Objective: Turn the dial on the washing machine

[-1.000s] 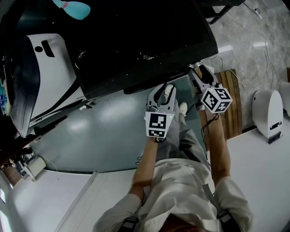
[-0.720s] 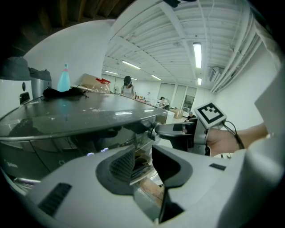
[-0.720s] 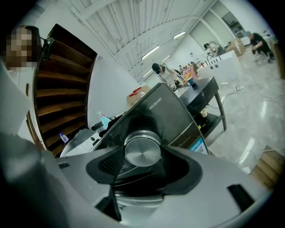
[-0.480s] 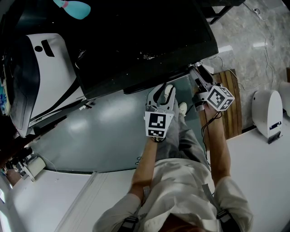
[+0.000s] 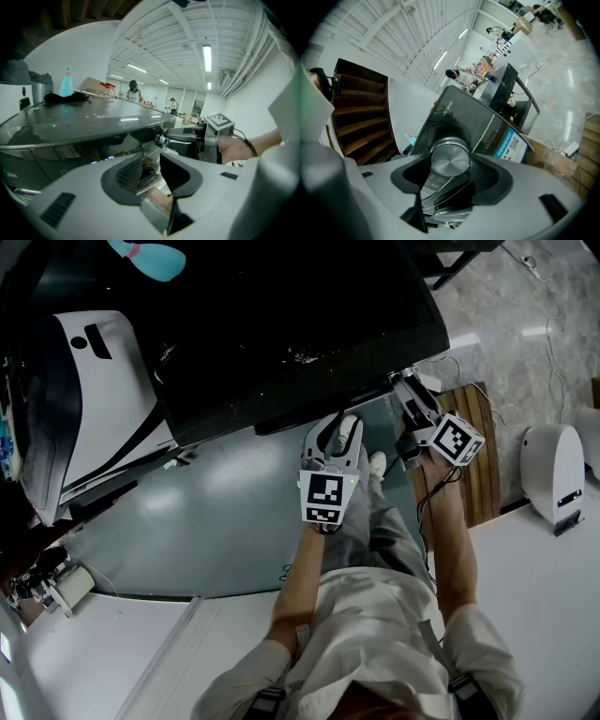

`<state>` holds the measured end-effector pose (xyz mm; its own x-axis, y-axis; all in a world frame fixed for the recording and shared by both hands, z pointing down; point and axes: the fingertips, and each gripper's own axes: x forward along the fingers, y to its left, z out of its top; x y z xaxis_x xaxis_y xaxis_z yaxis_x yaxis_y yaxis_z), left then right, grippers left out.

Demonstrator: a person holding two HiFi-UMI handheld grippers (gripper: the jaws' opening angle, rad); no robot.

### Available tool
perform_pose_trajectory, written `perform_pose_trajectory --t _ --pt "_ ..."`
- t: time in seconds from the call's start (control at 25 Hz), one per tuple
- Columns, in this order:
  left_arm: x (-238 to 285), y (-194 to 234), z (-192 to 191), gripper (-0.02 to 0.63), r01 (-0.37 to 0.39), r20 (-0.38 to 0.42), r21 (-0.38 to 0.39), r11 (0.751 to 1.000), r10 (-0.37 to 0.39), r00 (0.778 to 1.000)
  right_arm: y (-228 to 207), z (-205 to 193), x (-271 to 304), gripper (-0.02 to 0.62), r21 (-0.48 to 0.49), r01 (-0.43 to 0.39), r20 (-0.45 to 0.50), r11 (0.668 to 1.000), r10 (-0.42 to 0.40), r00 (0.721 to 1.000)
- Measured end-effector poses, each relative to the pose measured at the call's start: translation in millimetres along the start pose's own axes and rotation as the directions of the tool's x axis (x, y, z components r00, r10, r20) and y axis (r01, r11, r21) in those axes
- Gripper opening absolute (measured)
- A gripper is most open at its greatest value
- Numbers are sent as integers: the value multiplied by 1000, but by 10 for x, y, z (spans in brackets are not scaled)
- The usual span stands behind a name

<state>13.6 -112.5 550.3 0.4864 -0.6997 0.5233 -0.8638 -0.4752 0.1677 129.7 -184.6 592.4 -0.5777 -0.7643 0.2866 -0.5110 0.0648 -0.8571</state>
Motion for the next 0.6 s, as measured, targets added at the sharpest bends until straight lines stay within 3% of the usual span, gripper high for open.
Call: perform_pose_trajectory --t 0.6 --pt "11 -34 -18 127 3 -4 3 1000 -3 1000 -26 16 2 267 255 -78 68 964 63 996"
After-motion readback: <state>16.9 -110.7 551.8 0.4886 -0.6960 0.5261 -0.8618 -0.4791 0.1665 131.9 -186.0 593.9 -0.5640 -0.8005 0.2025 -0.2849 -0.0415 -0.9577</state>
